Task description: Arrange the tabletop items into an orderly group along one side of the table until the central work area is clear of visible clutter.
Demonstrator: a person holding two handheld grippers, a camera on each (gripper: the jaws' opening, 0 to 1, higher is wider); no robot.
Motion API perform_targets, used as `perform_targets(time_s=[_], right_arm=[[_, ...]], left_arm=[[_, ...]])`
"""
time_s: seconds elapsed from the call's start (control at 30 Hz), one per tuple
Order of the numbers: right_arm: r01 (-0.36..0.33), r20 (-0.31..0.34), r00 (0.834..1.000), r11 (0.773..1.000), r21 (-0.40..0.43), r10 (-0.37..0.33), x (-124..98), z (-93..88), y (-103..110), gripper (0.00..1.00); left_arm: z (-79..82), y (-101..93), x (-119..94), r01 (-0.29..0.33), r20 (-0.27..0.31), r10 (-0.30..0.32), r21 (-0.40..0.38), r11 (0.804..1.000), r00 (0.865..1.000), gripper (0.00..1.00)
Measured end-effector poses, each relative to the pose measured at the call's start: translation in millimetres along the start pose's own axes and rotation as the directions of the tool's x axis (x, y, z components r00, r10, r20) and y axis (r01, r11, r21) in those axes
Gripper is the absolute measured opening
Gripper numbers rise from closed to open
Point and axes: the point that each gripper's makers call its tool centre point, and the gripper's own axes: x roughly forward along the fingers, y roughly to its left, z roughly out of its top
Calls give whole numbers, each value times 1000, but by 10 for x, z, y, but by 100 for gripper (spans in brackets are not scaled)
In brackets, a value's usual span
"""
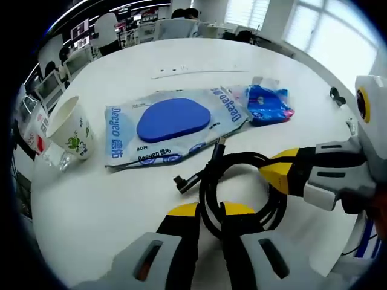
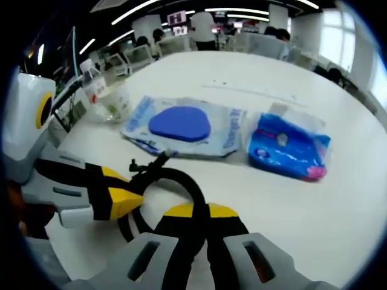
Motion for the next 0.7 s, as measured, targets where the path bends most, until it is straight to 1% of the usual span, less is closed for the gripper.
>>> perform_targets(time_s=[0.33, 0.4, 0.43, 0.53, 0.7], right_arm=[[4, -13, 1000, 1000, 18, -4, 46, -23, -21, 2], [6, -16, 1000, 1000, 23, -5, 56, -30, -25, 2], [7, -17, 1000, 1000, 27, -6, 61, -32, -28, 2], [6, -16, 1000, 999, 39, -6, 67, -29, -38, 2], [7, -17, 1000, 1000, 29, -7, 69, -26, -37, 2]], left_arm=[[10, 2, 53, 7, -5, -7, -5, 1000, 1000, 13], [10, 0, 56, 6, -5, -6, 5, 1000, 1000, 14], [13, 1, 61, 5, -3, -5, 23, 1000, 1000, 14], [28, -5, 70, -1, 8, 0, 48, 999, 1000, 14], [33, -1, 73, -6, 8, 6, 54, 999, 1000, 14]])
